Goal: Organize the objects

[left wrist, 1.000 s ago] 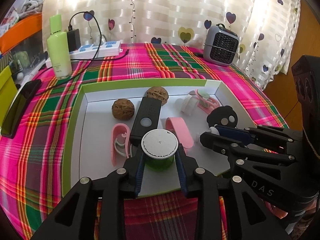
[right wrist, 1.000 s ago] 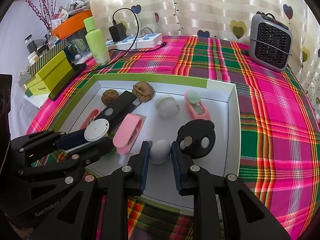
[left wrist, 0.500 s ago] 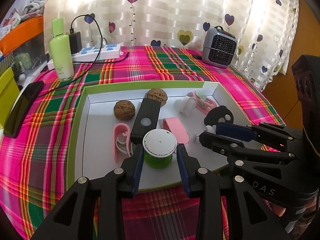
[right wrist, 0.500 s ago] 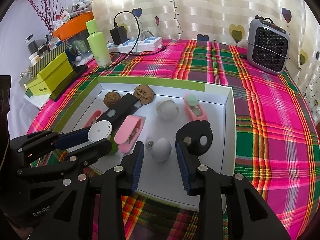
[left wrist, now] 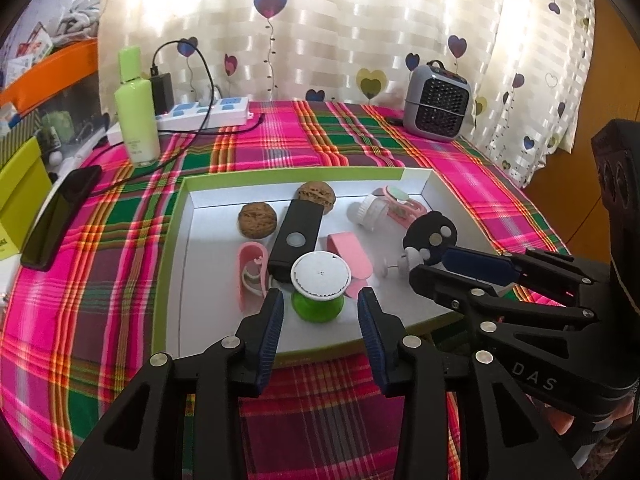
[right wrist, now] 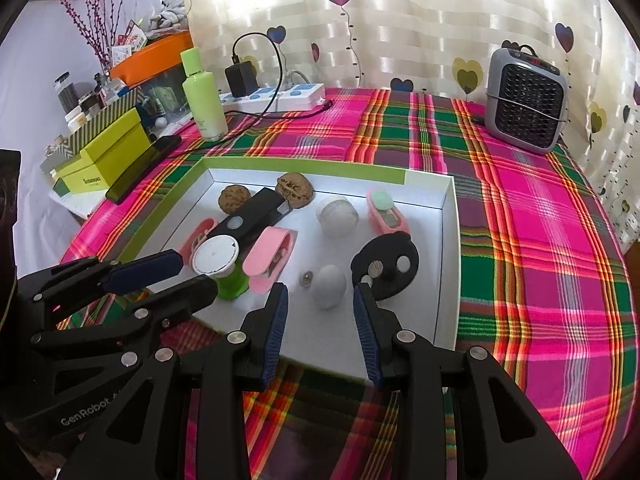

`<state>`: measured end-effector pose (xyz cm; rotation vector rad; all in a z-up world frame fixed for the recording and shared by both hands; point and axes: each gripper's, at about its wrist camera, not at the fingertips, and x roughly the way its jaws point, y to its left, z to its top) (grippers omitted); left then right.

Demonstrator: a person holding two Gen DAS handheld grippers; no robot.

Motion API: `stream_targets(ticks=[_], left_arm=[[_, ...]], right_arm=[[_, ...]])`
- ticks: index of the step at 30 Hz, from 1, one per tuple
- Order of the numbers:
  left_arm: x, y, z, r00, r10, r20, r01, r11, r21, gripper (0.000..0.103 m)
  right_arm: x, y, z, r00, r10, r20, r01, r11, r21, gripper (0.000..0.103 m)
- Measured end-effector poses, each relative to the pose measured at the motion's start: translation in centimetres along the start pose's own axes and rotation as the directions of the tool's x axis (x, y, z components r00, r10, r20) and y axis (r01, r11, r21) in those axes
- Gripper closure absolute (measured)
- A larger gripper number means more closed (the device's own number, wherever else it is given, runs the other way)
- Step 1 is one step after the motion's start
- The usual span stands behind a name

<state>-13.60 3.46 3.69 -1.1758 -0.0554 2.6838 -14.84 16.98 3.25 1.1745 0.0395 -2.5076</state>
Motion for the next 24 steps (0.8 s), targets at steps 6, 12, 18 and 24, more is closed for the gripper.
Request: stream_targets(ticks=[6,12,18,24], left_arm=[[-1.2,-0.1,-0.7,1.0,-0.003,0.023,0.003,1.0,-0.011,0.066],[-2.3,-0.4,-1.7,0.998,0.01,0.06,-0.009,1.0,-0.009,0.066],[-3.3,-0.8,-2.5,0.997,0.018,0.077,-0.018,1.0,0.001,0.066],[-3.9,-1.0,-3.4,0.996,0.023,0.087,-0.023,1.0,-0.002,0.066]], right_arm=[[-1.3,0.3,-0.6,1.0,-0.006,0.03,0.006,1.0,0.014,0.068],[-2.3,1.1,-1.8,0.997,-0.026,0.067,0.026,1.0,0.006,0.068],[-3.4,1.5,-2.8,0.994,-0.034,0.108,0.033,0.999,0.012,0.068],[-4.4,1.5,-3.5,0.99,-0.056,0.131,0.052,0.998,0.029,0.067]])
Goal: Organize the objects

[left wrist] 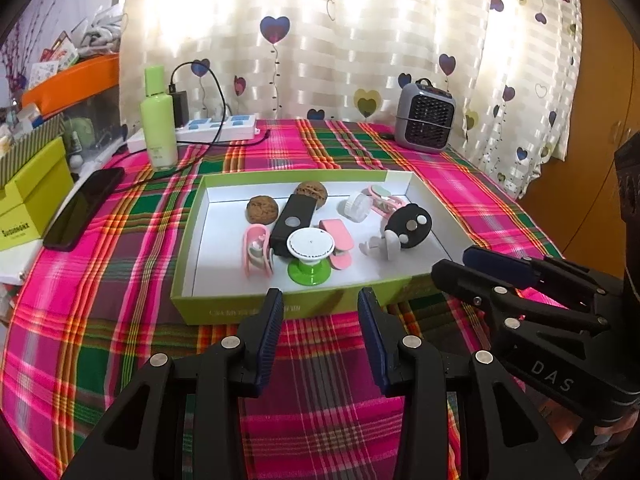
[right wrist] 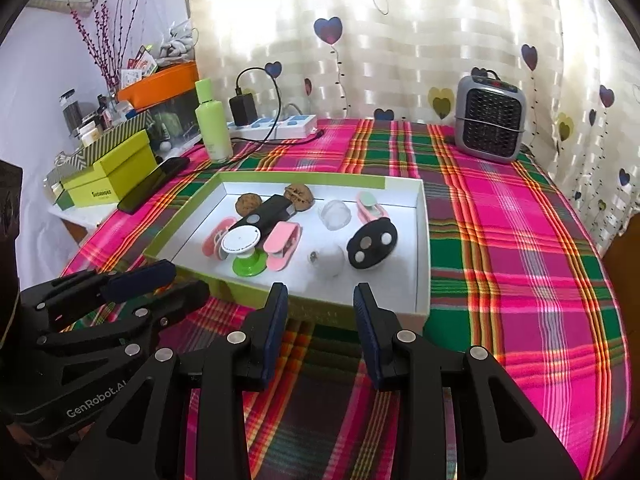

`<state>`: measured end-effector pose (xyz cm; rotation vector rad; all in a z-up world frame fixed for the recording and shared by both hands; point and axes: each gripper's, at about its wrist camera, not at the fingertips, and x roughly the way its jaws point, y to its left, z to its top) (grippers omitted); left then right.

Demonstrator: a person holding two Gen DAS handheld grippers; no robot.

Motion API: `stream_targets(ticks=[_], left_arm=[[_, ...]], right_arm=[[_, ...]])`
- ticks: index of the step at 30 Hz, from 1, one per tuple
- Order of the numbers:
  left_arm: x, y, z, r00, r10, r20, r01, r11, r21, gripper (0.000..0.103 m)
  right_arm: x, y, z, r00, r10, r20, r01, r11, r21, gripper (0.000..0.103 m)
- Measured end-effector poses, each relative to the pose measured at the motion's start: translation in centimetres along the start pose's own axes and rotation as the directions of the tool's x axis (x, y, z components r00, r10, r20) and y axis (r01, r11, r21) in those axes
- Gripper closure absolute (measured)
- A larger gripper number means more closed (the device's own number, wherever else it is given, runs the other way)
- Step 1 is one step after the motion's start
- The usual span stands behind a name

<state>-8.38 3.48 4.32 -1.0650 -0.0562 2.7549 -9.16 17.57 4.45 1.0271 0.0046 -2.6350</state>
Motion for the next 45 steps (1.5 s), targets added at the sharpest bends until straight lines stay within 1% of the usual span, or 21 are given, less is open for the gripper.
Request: stream_targets(ticks=[2,4,8,16,18,19,23,25,31,36,43,45], left_arm=[[-0.1,-0.1,-0.4,1.0,-0.004,-0.006,0.004,1.0,-0.003,0.066],[-0.3,-0.1,-0.8,1.0,-0.003,-0.01,0.003,1.0,-0.008,0.066],[-0.3,-0.1,-1.6,0.999,0.008,-0.031,-0.008,1.0,-0.007,0.066],[-0.1,0.2,-2.9,0.997,0.027,-0.066,-0.027,1.0,-0.012,0.065],[-0.1,0.2,-3.0,0.997,0.03,-0.071,-0.032,0.999,-0.015,0.059],[0.0,0.3,-3.1,0.997,0.037,-0.075,-0.038,0.999,-0.015,0.059],[0.2,0.5,-3.2,0.995,0.045,-0.085,-0.048,0.999,-0.024,0.058],[0.5,0.5,-3.2,0.994,0.05,-0.099,-0.053,0.998,-0.024,0.056],[1.2,0.9,-3.3,0.989,0.059,-0.136,-0.066,0.997,-0.044,0.054],[1.3,0.7,-3.3,0.988,0.063,-0.14,-0.069,0.997,-0.035,0.051],[1.4,0.4,-3.3,0.985,0.086,-0.147,-0.089,0.996,-0.017,0.05],[1.5,0.4,-3.4,0.985,0.092,-0.149,-0.095,0.995,-0.013,0.049]], right_arm=[[-0.2,0.0,-0.4,1.0,0.002,-0.005,-0.002,1.0,0.008,0.064],[-0.3,0.1,-0.8,1.0,-0.002,-0.011,0.002,1.0,0.004,0.056],[-0.6,0.6,-1.8,1.0,-0.006,-0.026,0.006,1.0,-0.01,0.055],[-0.5,0.4,-3.3,0.997,-0.028,-0.066,0.03,0.999,0.02,0.053],[-0.3,0.2,-3.4,0.996,-0.048,-0.077,0.05,0.998,0.029,0.049],[-0.3,0.1,-3.5,0.996,-0.051,-0.08,0.054,0.998,0.034,0.047],[-0.1,-0.2,-3.7,0.993,-0.059,-0.098,0.064,0.997,0.045,0.046],[0.1,-0.2,-3.8,0.992,-0.064,-0.109,0.069,0.997,0.043,0.046],[0.6,-0.4,-3.8,0.986,-0.101,-0.135,0.107,0.993,0.039,0.046],[0.9,-0.8,-3.9,0.982,-0.109,-0.155,0.119,0.991,0.055,0.046],[1.2,-0.1,-4.0,0.971,-0.17,-0.171,0.173,0.985,0.005,0.046],[1.2,-0.1,-4.0,0.97,-0.171,-0.171,0.174,0.985,0.005,0.045]])
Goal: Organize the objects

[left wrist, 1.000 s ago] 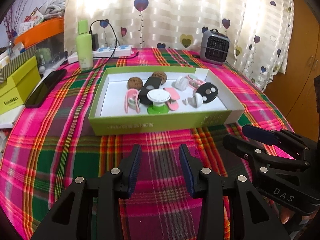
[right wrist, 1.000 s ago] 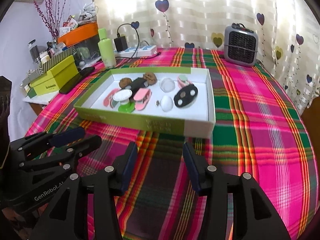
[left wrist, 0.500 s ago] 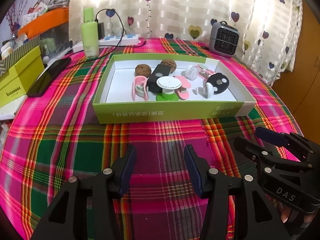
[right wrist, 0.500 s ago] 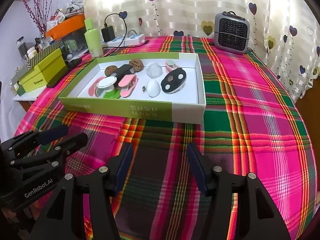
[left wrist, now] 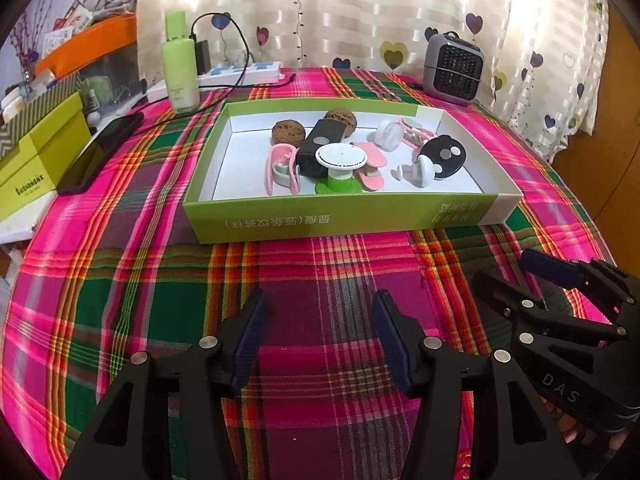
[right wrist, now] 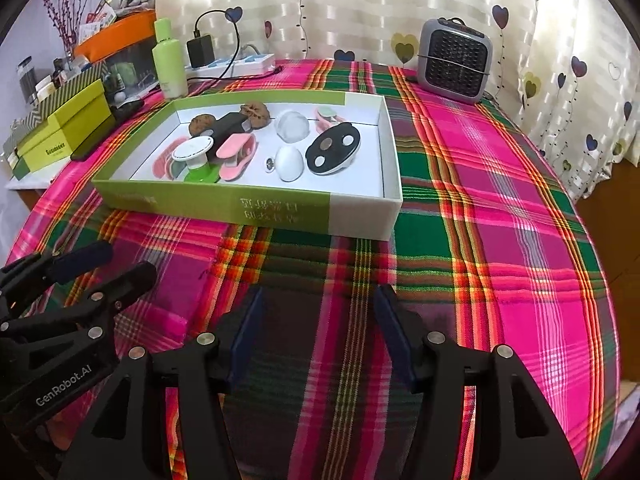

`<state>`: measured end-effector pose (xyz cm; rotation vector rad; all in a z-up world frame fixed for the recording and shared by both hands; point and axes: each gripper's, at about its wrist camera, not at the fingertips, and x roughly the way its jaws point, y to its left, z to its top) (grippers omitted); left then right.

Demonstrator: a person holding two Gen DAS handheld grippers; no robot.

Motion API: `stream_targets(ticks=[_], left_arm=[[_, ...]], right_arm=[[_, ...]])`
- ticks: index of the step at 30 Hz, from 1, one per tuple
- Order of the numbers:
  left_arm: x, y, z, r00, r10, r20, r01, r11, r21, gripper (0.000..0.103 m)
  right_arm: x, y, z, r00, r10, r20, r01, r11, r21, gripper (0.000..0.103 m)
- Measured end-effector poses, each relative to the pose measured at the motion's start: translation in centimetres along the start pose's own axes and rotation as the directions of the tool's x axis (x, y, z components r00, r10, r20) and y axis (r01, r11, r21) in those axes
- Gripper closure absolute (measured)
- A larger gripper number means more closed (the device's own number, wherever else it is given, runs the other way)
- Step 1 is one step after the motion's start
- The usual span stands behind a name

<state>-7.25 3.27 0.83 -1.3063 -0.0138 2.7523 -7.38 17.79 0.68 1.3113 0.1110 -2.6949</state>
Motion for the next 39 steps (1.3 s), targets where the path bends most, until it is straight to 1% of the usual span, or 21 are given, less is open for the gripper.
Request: stream_targets(ticks=[2,7,17,39], left_arm=[[0.02,-0.09,0.01,1.0,0.002,-0.001,-0.002,1.0,0.003,0.048],[0.15,-0.55,-0.01,1.0,0.024,-0.008,-0.024,0.999,0.027,0.046],[0.14,-0.66,0.01,1.0,0.023,-0.01,-0.023,0.999,0.031,0.043],[0.17,-0.8,-0.06,0.999,0.031,-0.01,-0.031,0.999,0.036,0.041]], right_arm=[[0.03,-0.15,0.01,1.0,0.0,-0.001,0.0,1.0,0.003,0.044],[0.1,-0.41,0.02,1.0,-0.016,-0.006,0.016,1.0,0.018,0.037],[0.17,-0.36,0.06,1.0,-0.017,-0.007,0.017,1.0,0.021,0.036],[0.19,-0.38,0.05,1.0,-0.017,-0.007,0.017,1.0,0.021,0.035]])
